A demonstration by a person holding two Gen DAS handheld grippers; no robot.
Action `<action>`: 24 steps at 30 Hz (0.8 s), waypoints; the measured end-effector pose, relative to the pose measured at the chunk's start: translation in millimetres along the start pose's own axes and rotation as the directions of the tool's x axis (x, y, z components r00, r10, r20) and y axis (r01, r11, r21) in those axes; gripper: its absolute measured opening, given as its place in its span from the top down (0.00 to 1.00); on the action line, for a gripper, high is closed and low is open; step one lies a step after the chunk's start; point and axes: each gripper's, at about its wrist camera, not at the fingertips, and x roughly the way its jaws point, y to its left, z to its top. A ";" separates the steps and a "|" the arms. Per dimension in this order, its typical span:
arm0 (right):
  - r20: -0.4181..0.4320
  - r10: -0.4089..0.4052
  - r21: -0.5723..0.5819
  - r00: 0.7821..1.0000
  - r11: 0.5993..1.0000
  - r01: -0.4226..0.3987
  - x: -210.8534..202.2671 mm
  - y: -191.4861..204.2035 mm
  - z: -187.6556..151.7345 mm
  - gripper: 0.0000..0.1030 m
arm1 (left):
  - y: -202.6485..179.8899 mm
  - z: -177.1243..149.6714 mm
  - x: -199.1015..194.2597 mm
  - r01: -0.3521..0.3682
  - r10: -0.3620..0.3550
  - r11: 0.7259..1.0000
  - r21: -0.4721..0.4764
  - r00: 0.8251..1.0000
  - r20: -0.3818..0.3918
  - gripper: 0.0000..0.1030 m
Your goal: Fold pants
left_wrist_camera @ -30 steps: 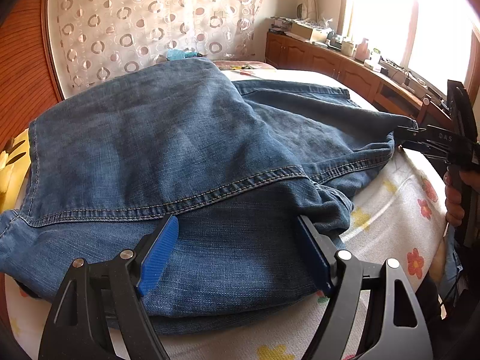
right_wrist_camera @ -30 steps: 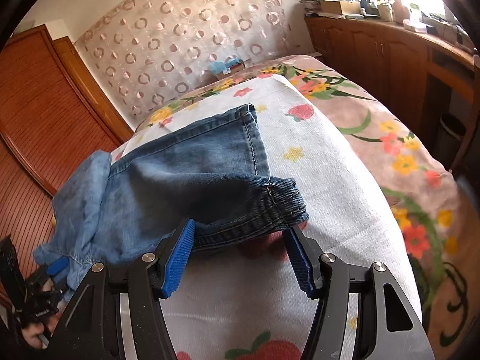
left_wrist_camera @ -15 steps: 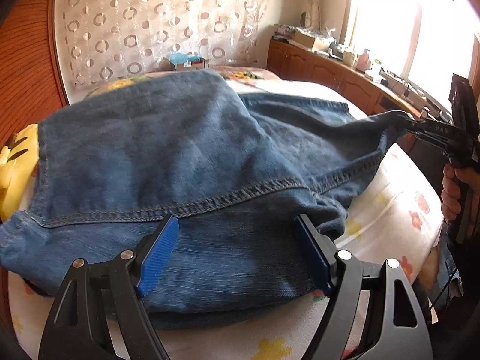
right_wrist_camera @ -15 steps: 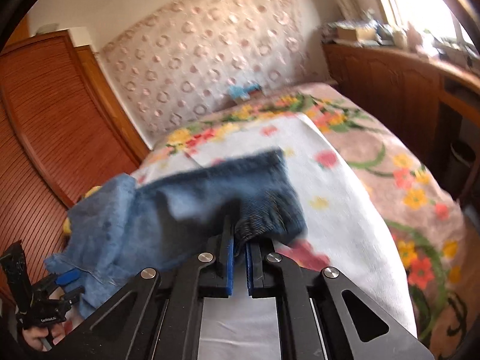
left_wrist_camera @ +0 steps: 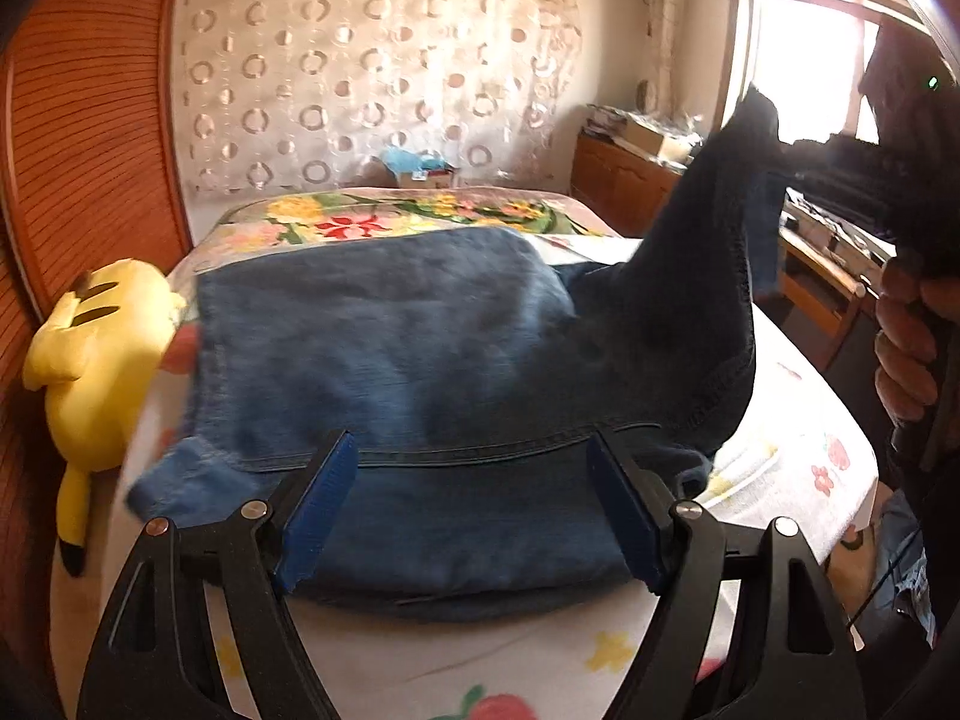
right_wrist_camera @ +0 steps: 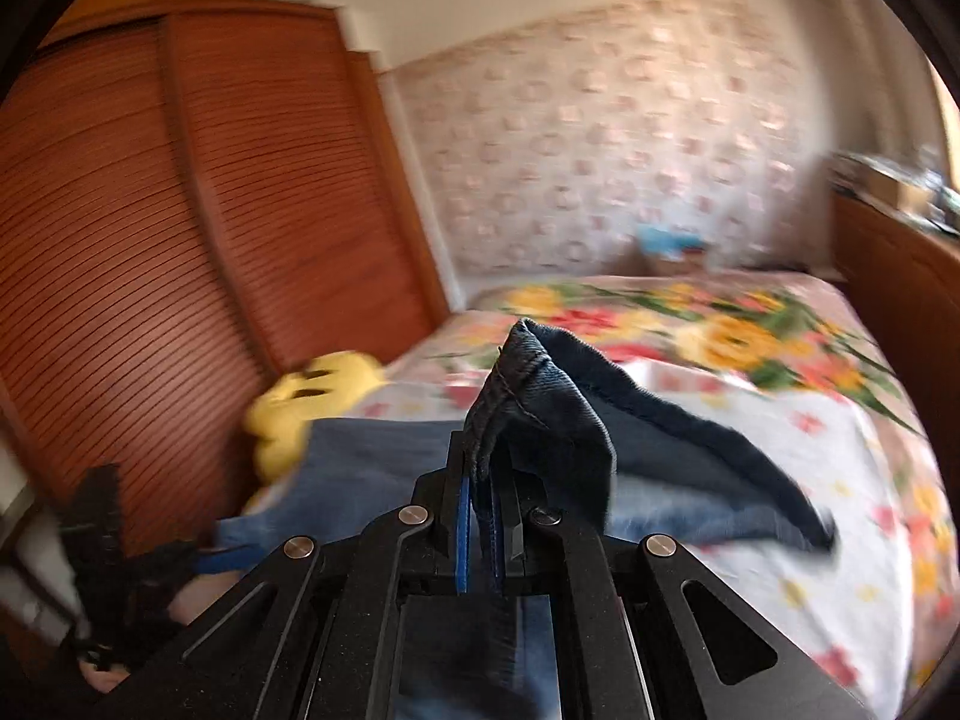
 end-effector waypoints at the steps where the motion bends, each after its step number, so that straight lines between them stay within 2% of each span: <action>1: -0.011 0.029 -0.025 1.000 0.999 -0.029 7.5 14.2 0.6 0.95 | 5.2 -1.0 -2.0 -0.003 0.003 1.000 -0.011 1.000 0.004 0.23; 5: -0.100 0.086 -0.055 0.991 0.994 -0.092 40.1 45.8 -13.5 0.95 | 22.7 -8.5 -5.1 -0.015 0.015 0.999 -0.048 1.000 0.005 0.23; 8: -0.162 0.077 -0.055 0.984 0.995 -0.087 61.8 47.3 -30.7 0.94 | 30.1 -12.5 -5.2 -0.023 0.023 0.998 -0.058 1.000 0.000 0.23; 12: -0.212 0.031 -0.071 0.977 0.996 -0.047 80.8 43.8 -40.1 0.76 | 37.1 -13.1 -3.8 -0.023 0.023 0.997 -0.071 1.000 -0.002 0.23; 14: -0.218 0.016 -0.081 0.976 0.996 -0.035 79.3 38.3 -40.8 0.65 | 37.1 -13.0 -3.3 -0.022 0.022 0.997 -0.070 1.000 -0.001 0.23; 24: -0.190 -0.063 -0.083 0.980 0.995 0.048 29.6 33.0 -40.5 0.59 | 22.5 -7.7 3.5 -0.009 0.009 0.999 -0.043 1.000 -0.003 0.23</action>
